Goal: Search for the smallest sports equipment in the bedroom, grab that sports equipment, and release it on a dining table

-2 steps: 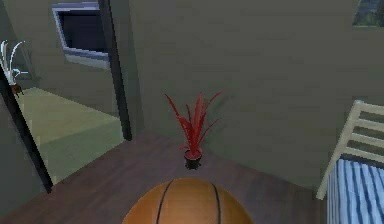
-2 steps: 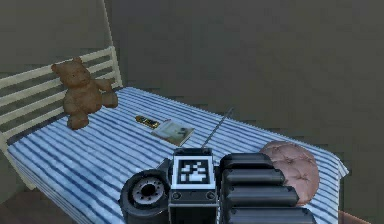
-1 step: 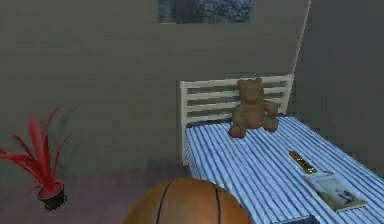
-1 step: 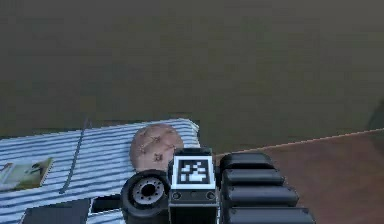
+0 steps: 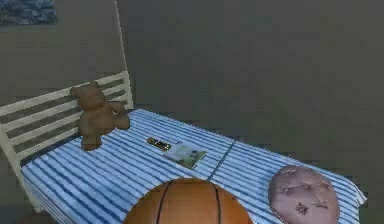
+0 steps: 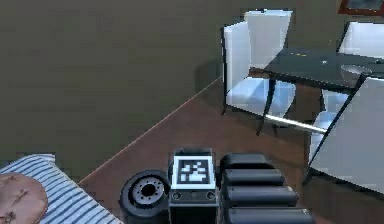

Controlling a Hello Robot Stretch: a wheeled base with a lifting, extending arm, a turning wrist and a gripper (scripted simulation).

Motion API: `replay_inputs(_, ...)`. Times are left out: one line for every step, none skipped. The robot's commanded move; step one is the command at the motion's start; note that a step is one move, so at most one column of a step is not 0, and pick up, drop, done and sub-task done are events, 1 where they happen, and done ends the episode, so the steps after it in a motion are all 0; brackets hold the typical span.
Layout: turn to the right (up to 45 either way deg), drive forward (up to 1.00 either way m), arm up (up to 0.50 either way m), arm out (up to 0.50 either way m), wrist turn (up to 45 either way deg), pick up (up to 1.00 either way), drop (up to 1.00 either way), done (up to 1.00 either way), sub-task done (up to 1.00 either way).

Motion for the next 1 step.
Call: replay_inputs(-42.0, 0.0, 0.0, 0.0, 0.0, 0.0, 0.0, 0.0, 0.0)
